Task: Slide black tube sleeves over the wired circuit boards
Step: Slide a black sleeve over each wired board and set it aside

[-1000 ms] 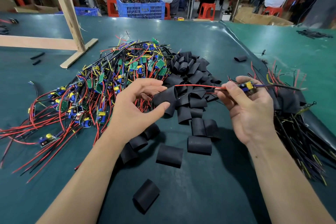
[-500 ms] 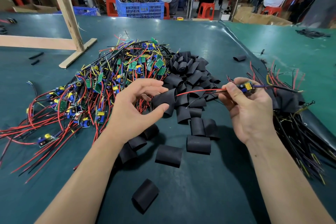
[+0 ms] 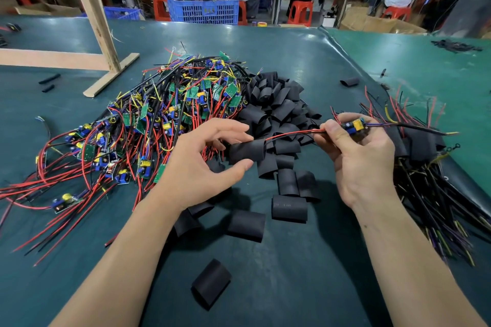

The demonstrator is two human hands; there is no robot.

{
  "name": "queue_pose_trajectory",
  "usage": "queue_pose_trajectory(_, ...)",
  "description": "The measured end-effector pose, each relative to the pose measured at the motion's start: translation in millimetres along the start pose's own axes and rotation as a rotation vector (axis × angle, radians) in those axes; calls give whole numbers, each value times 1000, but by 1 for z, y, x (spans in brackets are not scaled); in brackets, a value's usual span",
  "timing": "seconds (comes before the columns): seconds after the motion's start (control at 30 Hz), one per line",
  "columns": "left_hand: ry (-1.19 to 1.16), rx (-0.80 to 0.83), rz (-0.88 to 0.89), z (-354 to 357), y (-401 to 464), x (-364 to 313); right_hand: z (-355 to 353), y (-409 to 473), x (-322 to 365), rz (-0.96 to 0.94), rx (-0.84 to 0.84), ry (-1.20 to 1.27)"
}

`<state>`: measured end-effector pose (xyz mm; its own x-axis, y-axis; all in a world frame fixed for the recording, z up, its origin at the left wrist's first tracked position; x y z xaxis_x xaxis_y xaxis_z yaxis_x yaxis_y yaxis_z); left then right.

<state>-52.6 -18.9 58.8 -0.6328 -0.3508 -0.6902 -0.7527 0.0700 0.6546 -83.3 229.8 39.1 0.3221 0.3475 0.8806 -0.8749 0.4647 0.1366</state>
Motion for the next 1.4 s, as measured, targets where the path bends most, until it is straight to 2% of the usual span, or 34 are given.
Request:
queue_pose_trajectory(0.2,95,-76,26,-6,2,2,14,-11,7,-84,103,-64)
queue_pose_trajectory(0.37,159,-58,22,-3,0,2,37,-31,-11,69,254,-32)
queue_pose_trajectory(0.5,188,-46,35,0,0,-3,47,-42,-20,141,338,-108)
queue_pose_trajectory(0.63,189,-49,45,3,0,-6,48,-46,-18,80,350,-196)
queue_pose_trajectory(0.73,205,-62,62,4,-1,-8,49,-47,-14,59,355,-156)
queue_pose_trajectory(1.13,162,-78,81,1,-1,-8,43,-43,-15,166,324,-89)
queue_pose_trajectory(1.4,115,-53,46,3,-1,-6,46,-47,-14,222,404,-138)
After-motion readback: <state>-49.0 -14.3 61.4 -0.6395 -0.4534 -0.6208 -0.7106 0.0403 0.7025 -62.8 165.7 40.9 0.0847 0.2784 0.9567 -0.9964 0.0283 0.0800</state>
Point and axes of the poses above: each hand's wrist, its own y-axis towards the middle knuckle, its own z-axis out of the palm, x = y × z, the point moved 7 cm from there along y, towards the middle knuckle, and after that the axes turned 8 degrees about -x, right-handed, at the moved point
